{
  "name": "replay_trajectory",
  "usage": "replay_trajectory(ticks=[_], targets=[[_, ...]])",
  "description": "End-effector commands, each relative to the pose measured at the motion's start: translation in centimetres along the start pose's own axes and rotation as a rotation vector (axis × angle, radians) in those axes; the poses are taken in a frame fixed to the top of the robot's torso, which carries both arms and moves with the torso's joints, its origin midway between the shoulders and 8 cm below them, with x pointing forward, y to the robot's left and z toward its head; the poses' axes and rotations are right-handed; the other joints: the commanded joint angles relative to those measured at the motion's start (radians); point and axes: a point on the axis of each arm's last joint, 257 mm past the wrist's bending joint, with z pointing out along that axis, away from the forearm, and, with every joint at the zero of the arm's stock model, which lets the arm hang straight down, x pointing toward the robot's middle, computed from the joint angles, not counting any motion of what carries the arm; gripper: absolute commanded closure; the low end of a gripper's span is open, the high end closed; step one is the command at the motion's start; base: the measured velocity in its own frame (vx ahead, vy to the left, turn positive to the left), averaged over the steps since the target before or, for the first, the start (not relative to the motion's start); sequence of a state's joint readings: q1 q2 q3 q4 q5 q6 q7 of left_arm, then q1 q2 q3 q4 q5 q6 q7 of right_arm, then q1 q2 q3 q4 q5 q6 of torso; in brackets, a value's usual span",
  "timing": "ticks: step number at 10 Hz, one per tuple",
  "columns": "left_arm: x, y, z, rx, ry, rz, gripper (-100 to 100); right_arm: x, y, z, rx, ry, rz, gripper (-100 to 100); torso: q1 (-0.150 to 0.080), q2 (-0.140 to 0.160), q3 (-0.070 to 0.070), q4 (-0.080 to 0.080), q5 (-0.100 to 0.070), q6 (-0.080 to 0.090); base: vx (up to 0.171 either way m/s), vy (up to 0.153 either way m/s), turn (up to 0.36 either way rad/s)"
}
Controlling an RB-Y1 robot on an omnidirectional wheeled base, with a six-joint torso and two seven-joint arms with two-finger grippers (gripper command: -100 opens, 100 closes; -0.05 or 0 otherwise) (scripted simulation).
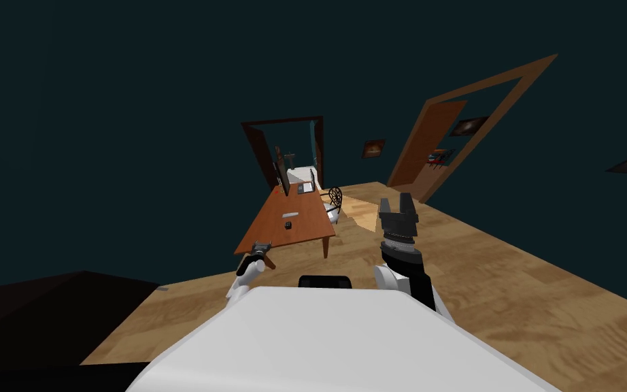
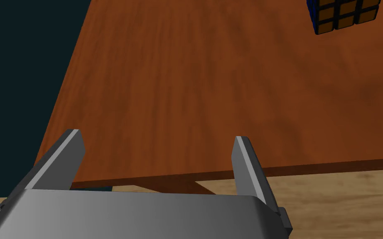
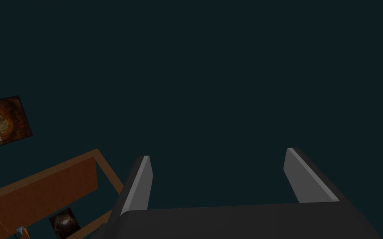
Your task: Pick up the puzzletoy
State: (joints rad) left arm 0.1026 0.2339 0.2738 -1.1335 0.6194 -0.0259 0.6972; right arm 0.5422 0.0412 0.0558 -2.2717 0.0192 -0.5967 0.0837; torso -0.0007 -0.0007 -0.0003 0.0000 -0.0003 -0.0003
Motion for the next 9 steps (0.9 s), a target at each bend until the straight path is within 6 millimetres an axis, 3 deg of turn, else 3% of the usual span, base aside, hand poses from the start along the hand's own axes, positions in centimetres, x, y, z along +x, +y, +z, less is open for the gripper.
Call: replay_trajectory(ticks=[1,3,4,9], targets=[[-0.7,1.3,0.7,-0.031,-0.033,-0.051,-100,0.0,0.0,0.0,0.0,0.0,0.0,0,0.0,0.0,0.0,0.0,0.0,0.0,0.019,-0.013,-0.062],[-2.3,2.6,0.9,-0.056,-0.078,-0.08,-100,0.0,0.0,0.0,0.0,0.0,0.0,0,0.0,0.0,0.0,0.0,0.0,0.0,0.014,-0.007,-0.026],[-2.3,2.6,0.9,-0.056,-0.078,-0.08,-100,0.0,0.0,0.0,0.0,0.0,0.0,0,0.0,0.0,0.0,0.0,0.0,0.0,0.012,-0.006,-0.021],[-3.3,6.5,2.1,-0.132,-0.154,-0.162,-100,0.0,0.0,0.0,0.0,0.0,0.0,0,0.001,-0.001,-0.001,0.0,0.0,0.0,0.027,0.001,-0.034]])
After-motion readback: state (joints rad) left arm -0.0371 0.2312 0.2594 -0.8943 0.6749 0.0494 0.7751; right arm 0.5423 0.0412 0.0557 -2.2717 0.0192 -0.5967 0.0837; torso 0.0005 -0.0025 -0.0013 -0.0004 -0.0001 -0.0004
